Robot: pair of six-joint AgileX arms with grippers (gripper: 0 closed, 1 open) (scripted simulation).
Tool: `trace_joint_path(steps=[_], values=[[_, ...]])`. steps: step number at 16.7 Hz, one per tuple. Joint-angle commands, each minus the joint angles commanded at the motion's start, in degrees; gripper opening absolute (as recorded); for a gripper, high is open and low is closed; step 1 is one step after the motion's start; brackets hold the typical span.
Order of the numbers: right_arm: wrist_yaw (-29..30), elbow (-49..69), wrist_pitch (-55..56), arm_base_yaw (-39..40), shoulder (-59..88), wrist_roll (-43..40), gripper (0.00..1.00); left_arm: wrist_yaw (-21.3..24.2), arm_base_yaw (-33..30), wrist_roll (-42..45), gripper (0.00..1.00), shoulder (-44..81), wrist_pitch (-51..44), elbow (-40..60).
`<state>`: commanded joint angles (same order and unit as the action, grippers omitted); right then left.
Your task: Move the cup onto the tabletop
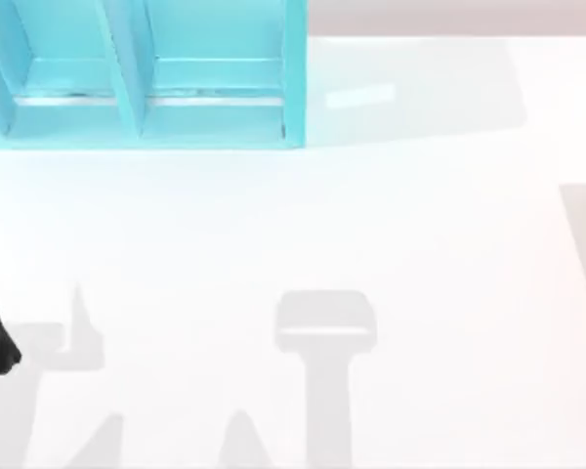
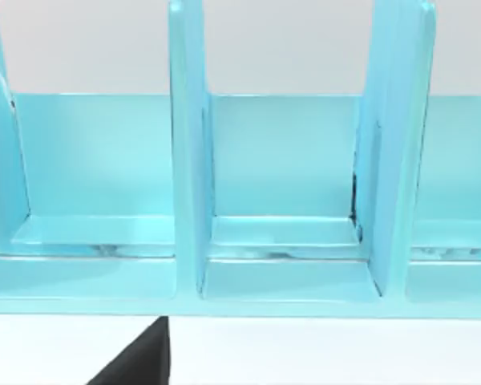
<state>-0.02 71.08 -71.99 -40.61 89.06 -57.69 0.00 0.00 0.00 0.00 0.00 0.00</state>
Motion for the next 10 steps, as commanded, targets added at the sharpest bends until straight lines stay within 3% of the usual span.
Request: trace_joint_path(steps=[10], values=[[0.0, -7.6, 11.8, -1.5, 4.0, -1.5, 1.0, 0.0, 0.0, 0.0, 1.0, 0.0, 0.0, 0.0]])
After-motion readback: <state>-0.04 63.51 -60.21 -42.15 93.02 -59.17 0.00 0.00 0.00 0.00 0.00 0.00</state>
